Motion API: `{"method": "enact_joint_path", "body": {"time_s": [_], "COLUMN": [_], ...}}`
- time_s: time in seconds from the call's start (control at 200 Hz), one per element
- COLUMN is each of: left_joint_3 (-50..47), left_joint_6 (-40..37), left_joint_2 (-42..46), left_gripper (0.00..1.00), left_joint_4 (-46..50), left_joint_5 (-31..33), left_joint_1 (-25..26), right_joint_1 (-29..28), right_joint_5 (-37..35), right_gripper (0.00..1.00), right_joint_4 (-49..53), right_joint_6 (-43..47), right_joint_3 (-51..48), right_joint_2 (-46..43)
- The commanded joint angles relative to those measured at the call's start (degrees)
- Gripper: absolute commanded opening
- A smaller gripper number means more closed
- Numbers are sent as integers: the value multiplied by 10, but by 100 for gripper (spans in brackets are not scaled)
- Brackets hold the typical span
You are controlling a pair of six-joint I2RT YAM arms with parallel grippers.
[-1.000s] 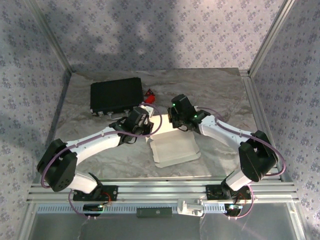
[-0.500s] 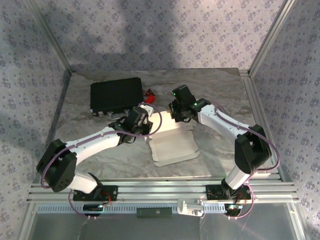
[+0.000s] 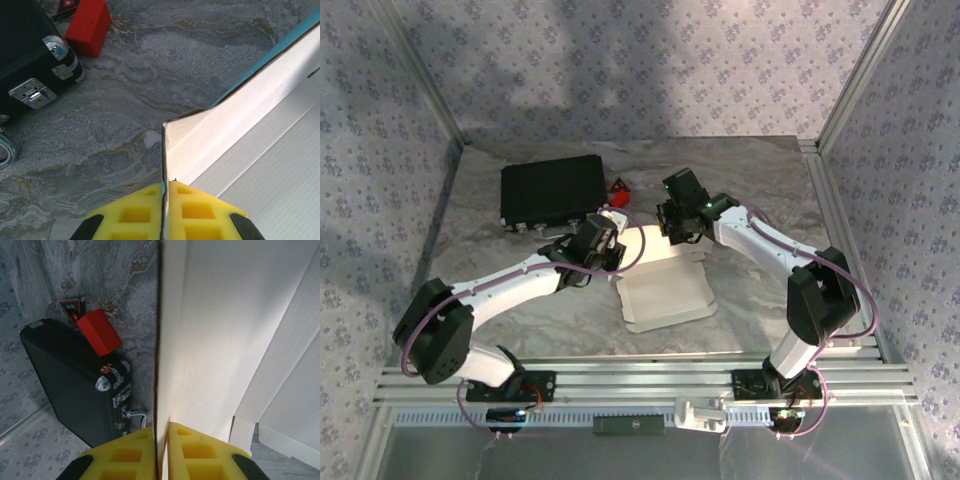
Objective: Fold the paper box
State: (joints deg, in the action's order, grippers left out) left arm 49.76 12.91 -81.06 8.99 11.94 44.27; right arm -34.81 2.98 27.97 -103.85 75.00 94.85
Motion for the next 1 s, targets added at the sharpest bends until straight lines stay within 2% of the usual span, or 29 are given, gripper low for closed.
{"method": "enact_joint_path", "body": {"time_s": [0.0,0.095,0.24,0.365,0.44,0.545,0.72,0.844,0.994], "left_joint_3": [7,5,9,4,-3,28,98,117,128], "left_joint_6": [-10,6,91,207,275,315,264,225,244], "left_joint_2": [6,21,90,174,202,186,101,65,53], "left_gripper": [0,1,32,42,47,47,43,35,34], "left_joint_4": [8,12,39,61,55,83,147,142,106], "left_joint_5": [10,10,-7,-32,-53,-86,-92,-99,-142], "left_joint_1": [5,3,2,1,-3,-13,-23,-50,-76], "right_joint_1": [-5,-8,-20,-30,-32,-30,-18,-4,12], "right_joint_5": [6,-2,-36,-79,-103,-115,-105,-93,-76], "right_gripper": [8,2,0,0,0,0,0,0,0], "right_joint_4": [10,-10,-97,-208,-241,-260,-277,-293,-311], "right_joint_6": [5,2,-4,-6,-5,1,9,33,63], "right_joint_3": [-11,-34,-109,-180,-211,-220,-217,-207,-204], "right_joint_2": [6,-4,-34,-69,-91,-108,-115,-116,-117]}}
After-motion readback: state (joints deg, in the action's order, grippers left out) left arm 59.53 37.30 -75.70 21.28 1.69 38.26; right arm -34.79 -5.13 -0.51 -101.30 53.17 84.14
